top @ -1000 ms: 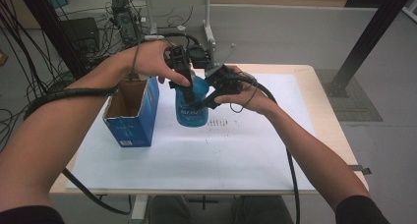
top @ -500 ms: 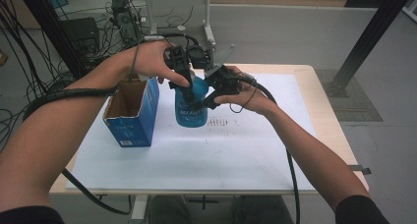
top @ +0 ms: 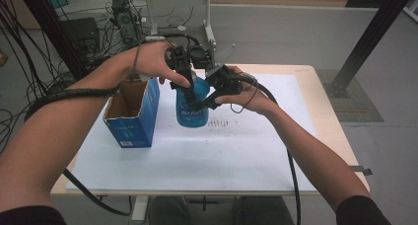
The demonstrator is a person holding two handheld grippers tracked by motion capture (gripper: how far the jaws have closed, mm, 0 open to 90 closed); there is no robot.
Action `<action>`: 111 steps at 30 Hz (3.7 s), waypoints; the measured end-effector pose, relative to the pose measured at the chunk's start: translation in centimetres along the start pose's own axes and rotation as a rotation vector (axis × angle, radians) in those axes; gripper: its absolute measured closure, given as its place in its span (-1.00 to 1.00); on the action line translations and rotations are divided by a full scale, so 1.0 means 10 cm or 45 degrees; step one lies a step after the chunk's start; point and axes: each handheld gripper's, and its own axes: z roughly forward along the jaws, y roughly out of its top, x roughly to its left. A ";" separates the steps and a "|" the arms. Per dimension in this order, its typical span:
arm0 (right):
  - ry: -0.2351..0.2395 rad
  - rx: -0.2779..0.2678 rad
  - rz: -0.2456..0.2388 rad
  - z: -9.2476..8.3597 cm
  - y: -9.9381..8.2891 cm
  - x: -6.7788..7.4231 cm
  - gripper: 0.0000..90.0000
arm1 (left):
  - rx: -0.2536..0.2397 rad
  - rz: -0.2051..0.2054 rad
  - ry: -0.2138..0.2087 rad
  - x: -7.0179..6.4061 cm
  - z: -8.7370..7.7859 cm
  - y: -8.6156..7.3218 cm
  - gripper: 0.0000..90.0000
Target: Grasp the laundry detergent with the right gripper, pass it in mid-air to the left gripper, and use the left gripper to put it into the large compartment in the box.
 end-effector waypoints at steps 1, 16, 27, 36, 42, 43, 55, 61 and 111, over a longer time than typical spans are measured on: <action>-0.001 -0.001 0.000 0.00 0.00 0.00 -0.08 | 0.000 0.000 -0.001 0.00 0.00 0.00 -0.20; 0.009 -0.013 0.009 0.01 -0.01 0.00 -0.09 | -0.009 -0.017 -0.015 -0.01 0.02 0.00 -0.19; 0.014 -0.013 0.013 0.01 -0.02 0.02 -0.10 | -0.012 -0.023 -0.023 -0.01 0.02 -0.01 -0.19; 0.005 -0.026 0.008 0.02 -0.02 0.01 -0.15 | -0.008 -0.024 -0.025 -0.02 0.01 0.00 -0.19; 0.013 -0.029 0.038 0.03 -0.04 0.00 -0.20 | -0.030 -0.052 -0.009 -0.03 0.02 -0.01 -0.19; 0.012 -0.029 0.038 0.03 -0.04 0.00 -0.21 | -0.033 -0.056 -0.011 -0.03 0.03 -0.01 -0.19; -0.014 -0.010 0.070 0.01 -0.05 0.02 -0.47 | 0.064 0.080 -0.020 0.08 -0.09 0.01 -0.19; -0.037 0.036 0.130 -0.04 -0.09 0.00 -0.78 | 0.058 0.043 -0.010 0.11 -0.12 -0.01 -0.19; -0.466 0.505 0.499 -1.67 -0.77 0.16 -0.88 | 0.023 -0.998 0.241 0.82 -1.27 -0.75 -0.19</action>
